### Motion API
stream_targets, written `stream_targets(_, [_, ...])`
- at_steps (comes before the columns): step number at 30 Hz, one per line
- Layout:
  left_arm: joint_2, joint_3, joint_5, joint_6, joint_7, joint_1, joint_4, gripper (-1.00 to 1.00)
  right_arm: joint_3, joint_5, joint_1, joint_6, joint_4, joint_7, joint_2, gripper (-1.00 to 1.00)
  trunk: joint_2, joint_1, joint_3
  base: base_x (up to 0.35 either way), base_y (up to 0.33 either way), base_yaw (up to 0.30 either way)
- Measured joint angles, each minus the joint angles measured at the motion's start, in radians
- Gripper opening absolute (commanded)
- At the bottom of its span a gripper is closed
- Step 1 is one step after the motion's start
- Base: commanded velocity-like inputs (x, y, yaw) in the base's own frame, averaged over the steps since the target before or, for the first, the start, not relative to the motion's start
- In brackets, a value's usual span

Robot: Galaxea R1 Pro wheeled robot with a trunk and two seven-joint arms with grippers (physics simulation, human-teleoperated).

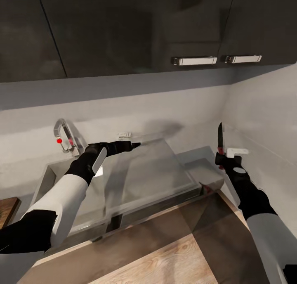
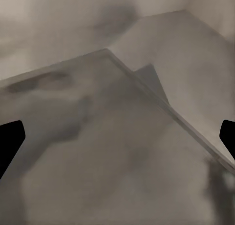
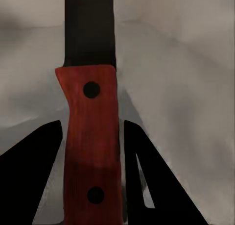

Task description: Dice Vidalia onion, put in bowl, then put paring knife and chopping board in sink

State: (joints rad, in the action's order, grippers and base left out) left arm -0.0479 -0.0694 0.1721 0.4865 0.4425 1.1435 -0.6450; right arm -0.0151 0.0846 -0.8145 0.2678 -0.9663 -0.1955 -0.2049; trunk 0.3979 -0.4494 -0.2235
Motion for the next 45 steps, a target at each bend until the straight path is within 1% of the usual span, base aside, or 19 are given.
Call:
stream_targets(1, [0.000, 0.000, 0.000, 0.000, 0.000, 0.000, 0.000, 1.00, 0.000, -0.003, 0.012, -0.028, 0.000, 0.039, 0.000, -1.00, 0.000, 0.000, 0.000, -0.044, 0.000, 0.000])
stream_targets(2, [0.000, 0.000, 0.000, 0.000, 0.000, 0.000, 0.000, 1.00, 0.000, -0.004, 0.016, -0.039, 0.000, 0.053, 0.000, -1.00, 0.000, 0.000, 0.000, -0.104, 0.000, 0.000])
stream_targets(4, [0.000, 0.000, 0.000, 0.000, 0.000, 0.000, 0.000, 1.00, 0.000, -0.007, 0.035, -0.095, 0.000, 0.107, 0.000, -1.00, 0.000, 0.000, 0.000, -0.199, 0.042, 0.000])
stream_targets(5, [0.000, 0.000, 0.000, 0.000, 0.000, 0.000, 0.000, 1.00, 0.000, -0.007, 0.043, -0.115, 0.000, 0.122, 0.000, -1.00, 0.000, 0.000, 0.000, -0.252, 0.091, 0.000])
stream_targets(6, [0.000, 0.000, 0.000, 0.000, 0.000, 0.000, 0.000, 1.00, 0.000, -0.008, 0.049, -0.132, 0.000, 0.132, 0.000, -1.00, 0.000, 0.000, 0.000, -0.271, 0.110, 0.000])
stream_targets(10, [0.000, 0.001, 0.000, 0.000, 0.000, 0.000, 0.000, 1.00, 0.000, -0.015, 0.058, -0.158, 0.000, 0.145, 0.000, -1.00, 0.000, -0.001, 0.000, -0.287, 0.137, 0.000])
stream_targets(11, [0.000, 0.001, 0.000, 0.000, 0.000, 0.000, 0.000, 1.00, 0.000, -0.026, 0.059, -0.161, 0.000, 0.146, 0.000, -1.00, 0.000, -0.001, 0.000, -0.224, 0.138, 0.000])
stream_targets(16, [0.005, 0.004, 0.000, 0.002, -0.001, 0.000, 0.000, 1.00, 0.000, -0.140, 0.060, -0.168, 0.000, 0.149, 0.000, -1.00, 0.000, 0.000, 0.000, -0.076, 0.049, 0.000])
stream_targets(17, [0.006, 0.004, 0.000, 0.002, -0.001, 0.000, -0.001, 1.00, 0.000, -0.144, 0.060, -0.168, 0.000, 0.149, 0.000, -1.00, 0.000, 0.000, 0.000, -0.017, 0.011, 0.000])
stream_targets(25, [0.015, 0.003, 0.000, 0.003, -0.001, 0.000, -0.001, 1.00, 0.001, -0.156, 0.060, -0.167, -0.002, 0.146, 0.000, -1.00, 0.000, 0.000, 0.000, -0.004, 0.003, 0.042])
stream_targets(45, [0.011, -0.003, -0.002, 0.007, 0.003, 0.000, -0.002, 1.00, 0.001, -0.156, 0.060, -0.166, -0.009, 0.144, 0.005, -1.00, 0.000, 0.000, 0.000, 0.000, 0.000, 0.257])
